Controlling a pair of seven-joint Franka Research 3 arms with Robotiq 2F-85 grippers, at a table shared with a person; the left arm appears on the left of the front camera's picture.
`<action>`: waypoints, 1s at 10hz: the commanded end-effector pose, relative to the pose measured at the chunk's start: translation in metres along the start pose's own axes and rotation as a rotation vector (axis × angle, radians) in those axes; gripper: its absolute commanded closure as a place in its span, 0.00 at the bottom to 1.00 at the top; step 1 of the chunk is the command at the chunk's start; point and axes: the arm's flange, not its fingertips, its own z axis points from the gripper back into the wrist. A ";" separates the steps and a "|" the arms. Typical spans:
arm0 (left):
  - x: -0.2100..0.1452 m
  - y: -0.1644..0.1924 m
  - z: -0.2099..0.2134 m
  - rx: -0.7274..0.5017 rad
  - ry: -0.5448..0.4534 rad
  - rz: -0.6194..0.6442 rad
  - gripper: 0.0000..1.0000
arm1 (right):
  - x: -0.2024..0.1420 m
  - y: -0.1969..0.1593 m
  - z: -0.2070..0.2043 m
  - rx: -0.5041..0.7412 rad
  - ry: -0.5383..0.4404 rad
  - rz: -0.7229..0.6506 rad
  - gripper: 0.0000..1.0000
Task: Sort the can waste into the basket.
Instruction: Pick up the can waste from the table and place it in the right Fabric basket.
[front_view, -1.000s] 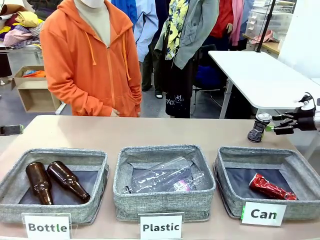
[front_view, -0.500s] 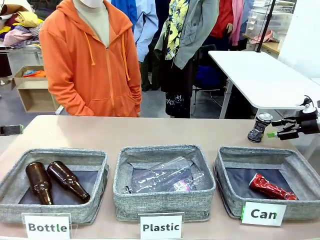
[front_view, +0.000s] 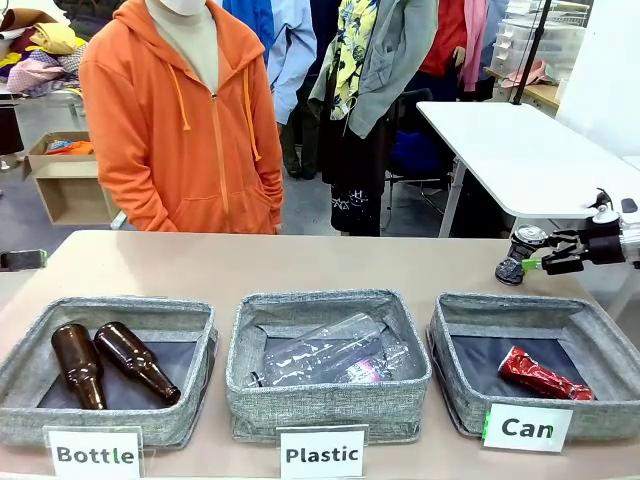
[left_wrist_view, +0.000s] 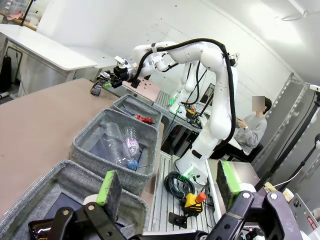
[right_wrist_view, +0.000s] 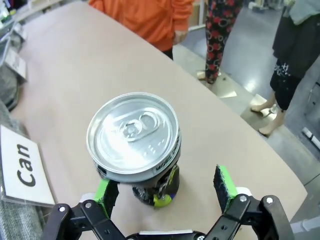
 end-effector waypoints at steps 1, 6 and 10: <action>0.001 -0.004 -0.007 0.010 -0.023 0.006 0.00 | 0.003 -0.010 -0.009 0.016 -0.064 -0.032 0.00; 0.001 -0.004 -0.007 0.010 -0.023 0.006 0.00 | 0.008 -0.010 -0.018 0.076 -0.144 -0.053 0.00; 0.001 -0.004 -0.007 0.010 -0.023 0.006 0.00 | 0.007 -0.010 -0.018 0.106 -0.136 -0.066 0.65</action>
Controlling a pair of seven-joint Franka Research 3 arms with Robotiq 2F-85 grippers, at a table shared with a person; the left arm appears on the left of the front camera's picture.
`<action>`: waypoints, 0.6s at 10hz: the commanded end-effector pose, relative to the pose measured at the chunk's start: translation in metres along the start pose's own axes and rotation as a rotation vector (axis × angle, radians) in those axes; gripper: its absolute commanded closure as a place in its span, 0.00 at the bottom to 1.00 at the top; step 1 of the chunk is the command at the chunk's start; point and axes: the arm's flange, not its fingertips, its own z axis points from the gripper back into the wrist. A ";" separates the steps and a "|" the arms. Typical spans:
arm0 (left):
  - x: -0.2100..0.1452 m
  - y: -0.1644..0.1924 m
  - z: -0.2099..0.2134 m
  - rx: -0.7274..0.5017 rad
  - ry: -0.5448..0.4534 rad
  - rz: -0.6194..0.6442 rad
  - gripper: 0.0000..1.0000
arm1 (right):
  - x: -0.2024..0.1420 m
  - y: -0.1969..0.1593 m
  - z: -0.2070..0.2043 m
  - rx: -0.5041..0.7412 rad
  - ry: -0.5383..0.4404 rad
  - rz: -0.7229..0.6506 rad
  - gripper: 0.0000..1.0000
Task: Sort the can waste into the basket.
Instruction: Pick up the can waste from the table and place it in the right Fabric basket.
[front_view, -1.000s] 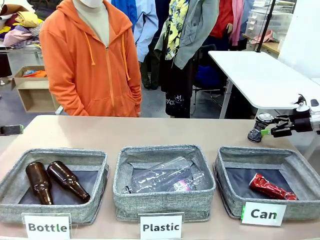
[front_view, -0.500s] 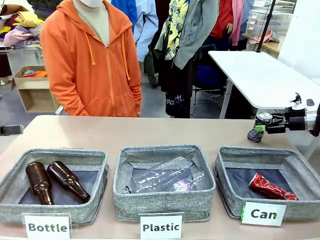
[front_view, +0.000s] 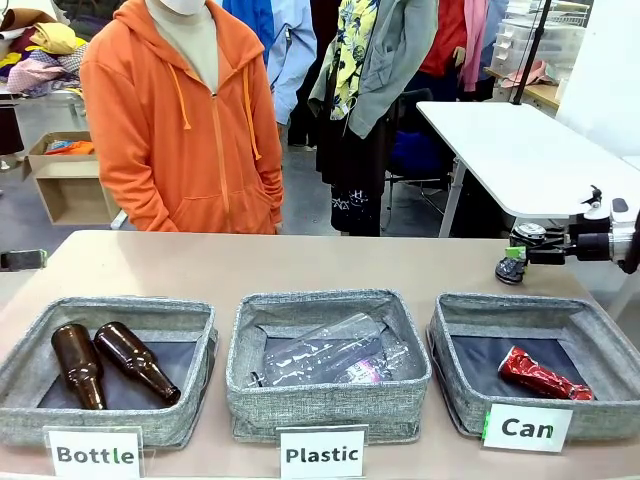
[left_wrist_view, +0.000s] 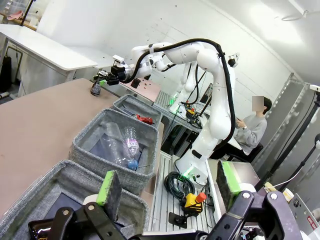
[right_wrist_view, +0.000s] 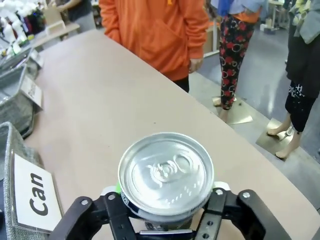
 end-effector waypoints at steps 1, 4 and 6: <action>0.001 -0.004 -0.007 0.010 -0.023 0.006 0.00 | 0.004 -0.007 0.002 0.024 -0.002 -0.022 1.00; 0.001 -0.004 -0.007 0.010 -0.023 0.006 0.00 | 0.017 -0.002 0.008 0.032 -0.024 0.001 1.00; 0.001 -0.004 -0.007 0.010 -0.023 0.006 0.00 | 0.036 0.010 0.017 0.020 -0.029 0.022 1.00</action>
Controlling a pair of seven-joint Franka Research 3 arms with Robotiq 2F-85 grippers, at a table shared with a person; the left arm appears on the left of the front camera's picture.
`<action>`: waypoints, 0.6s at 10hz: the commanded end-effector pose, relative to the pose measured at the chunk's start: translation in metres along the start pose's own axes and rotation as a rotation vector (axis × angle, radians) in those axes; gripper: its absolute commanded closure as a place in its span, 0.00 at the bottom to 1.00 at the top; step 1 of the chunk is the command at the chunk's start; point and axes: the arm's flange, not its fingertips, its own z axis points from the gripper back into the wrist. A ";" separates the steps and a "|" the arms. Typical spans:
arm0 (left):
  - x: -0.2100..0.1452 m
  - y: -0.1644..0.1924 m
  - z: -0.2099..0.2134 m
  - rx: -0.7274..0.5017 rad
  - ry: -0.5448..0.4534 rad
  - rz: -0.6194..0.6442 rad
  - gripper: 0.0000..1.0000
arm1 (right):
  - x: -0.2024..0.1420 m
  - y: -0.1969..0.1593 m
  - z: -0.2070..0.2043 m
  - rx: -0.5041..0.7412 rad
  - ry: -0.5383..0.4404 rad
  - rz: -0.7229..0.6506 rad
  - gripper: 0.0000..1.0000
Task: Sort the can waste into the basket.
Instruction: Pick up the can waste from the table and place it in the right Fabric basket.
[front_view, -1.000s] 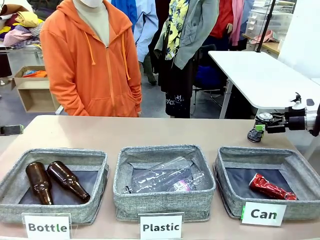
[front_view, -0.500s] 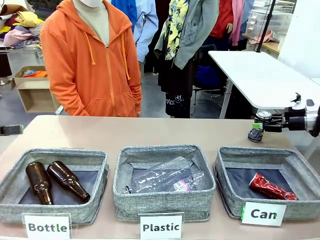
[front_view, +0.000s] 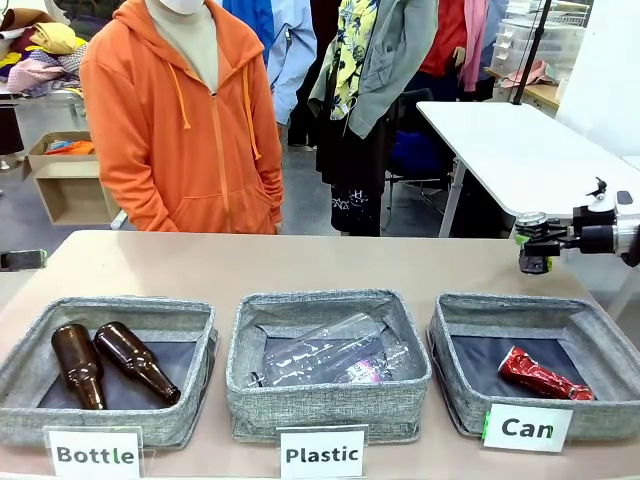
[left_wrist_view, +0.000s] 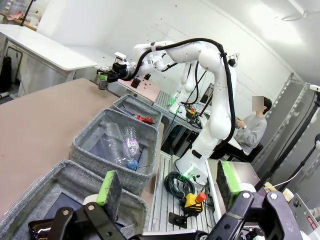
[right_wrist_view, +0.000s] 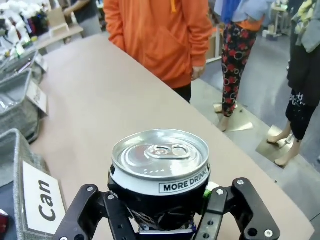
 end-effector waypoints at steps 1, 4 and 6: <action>0.001 -0.004 -0.007 0.010 -0.023 0.005 0.00 | 0.028 0.016 0.016 -0.010 0.002 0.004 1.00; 0.001 -0.004 -0.007 0.010 -0.023 0.005 0.00 | 0.089 0.069 0.042 -0.012 0.010 -0.020 1.00; 0.001 -0.004 -0.007 0.010 -0.023 0.005 0.00 | 0.123 0.120 0.051 0.098 0.171 -0.022 1.00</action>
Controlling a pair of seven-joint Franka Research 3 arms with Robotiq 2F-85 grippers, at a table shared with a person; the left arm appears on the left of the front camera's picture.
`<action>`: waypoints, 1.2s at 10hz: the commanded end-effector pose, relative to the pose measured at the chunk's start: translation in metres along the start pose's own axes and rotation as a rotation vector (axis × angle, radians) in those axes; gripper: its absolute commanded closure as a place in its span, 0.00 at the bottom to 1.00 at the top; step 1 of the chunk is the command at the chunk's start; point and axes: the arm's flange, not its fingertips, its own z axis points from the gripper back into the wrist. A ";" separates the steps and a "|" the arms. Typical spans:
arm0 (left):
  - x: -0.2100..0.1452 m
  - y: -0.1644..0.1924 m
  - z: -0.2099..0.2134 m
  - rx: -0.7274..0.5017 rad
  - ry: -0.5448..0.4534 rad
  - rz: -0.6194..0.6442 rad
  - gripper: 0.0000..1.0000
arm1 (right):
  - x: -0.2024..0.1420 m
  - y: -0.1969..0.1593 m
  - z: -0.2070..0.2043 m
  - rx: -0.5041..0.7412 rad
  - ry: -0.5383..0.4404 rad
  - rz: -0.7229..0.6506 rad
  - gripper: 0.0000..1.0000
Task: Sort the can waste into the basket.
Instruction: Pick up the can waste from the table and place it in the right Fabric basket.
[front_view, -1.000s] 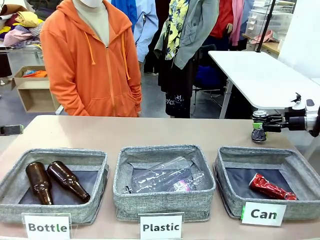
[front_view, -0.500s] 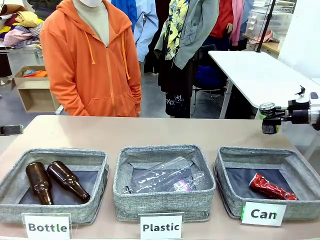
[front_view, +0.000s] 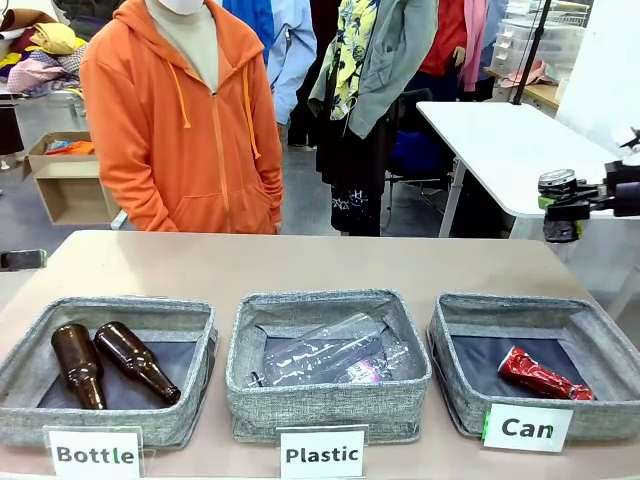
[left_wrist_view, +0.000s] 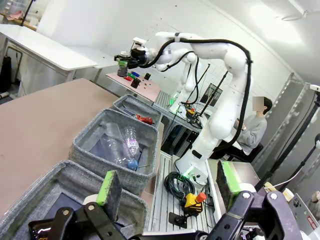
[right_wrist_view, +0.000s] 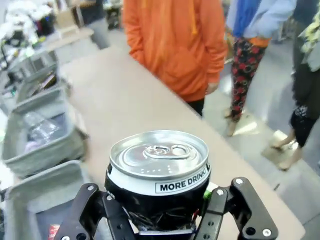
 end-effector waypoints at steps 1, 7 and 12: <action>0.001 -0.004 -0.007 0.010 -0.023 0.006 0.00 | 0.023 0.058 0.001 0.092 0.233 0.002 1.00; 0.001 -0.004 -0.007 0.010 -0.023 0.006 0.00 | 0.025 0.162 -0.041 0.118 0.775 0.126 1.00; 0.001 -0.004 -0.007 0.010 -0.023 0.006 0.00 | 0.018 0.171 -0.048 0.205 0.932 0.108 0.40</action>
